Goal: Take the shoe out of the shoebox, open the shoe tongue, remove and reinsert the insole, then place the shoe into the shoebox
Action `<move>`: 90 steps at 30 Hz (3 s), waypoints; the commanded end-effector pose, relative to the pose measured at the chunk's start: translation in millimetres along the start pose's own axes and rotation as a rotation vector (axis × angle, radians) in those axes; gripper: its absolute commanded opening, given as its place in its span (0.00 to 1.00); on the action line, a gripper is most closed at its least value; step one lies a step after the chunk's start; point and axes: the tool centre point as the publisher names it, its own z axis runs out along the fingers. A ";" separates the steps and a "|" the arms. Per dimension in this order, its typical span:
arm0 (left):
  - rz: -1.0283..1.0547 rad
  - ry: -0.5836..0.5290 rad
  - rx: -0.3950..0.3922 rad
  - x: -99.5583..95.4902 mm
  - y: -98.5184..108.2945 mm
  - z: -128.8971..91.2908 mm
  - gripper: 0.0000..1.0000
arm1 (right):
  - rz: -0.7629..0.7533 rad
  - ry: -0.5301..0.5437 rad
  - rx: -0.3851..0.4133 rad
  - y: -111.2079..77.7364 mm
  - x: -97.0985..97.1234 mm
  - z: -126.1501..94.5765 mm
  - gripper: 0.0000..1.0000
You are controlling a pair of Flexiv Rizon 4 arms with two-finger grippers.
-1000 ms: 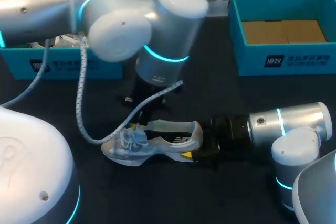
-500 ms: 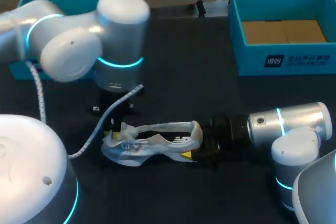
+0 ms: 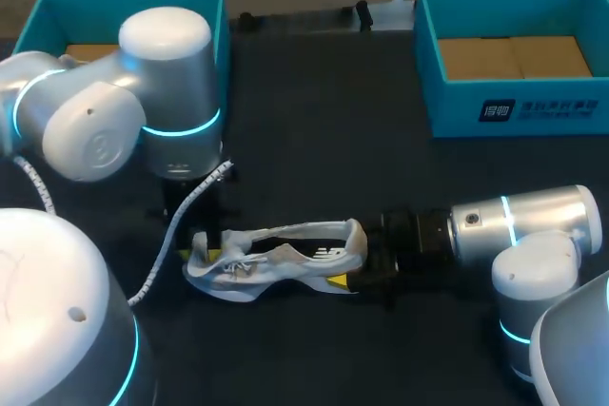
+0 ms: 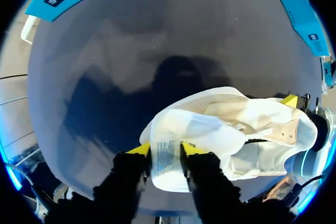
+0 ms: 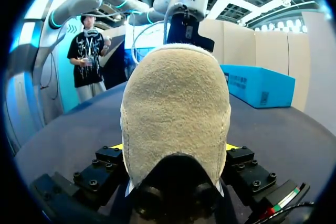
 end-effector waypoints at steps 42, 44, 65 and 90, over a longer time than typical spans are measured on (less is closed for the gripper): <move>0.497 0.041 0.220 20.8 1.2 -156.1 0.84 | 0.001 -0.001 0.005 -0.2 0.9 0.8 0.00; 0.556 0.046 0.215 25.6 -1.3 -160.7 0.50 | 0.001 -0.001 0.005 -0.2 0.9 0.8 0.00; 1.317 -0.039 0.248 75.3 1.7 -194.5 0.00 | 0.001 -0.001 0.005 -0.2 0.9 0.8 0.00; 1.455 -0.005 0.330 107.5 27.6 -134.6 0.00 | 0.001 -0.001 0.005 -0.2 0.9 0.8 0.00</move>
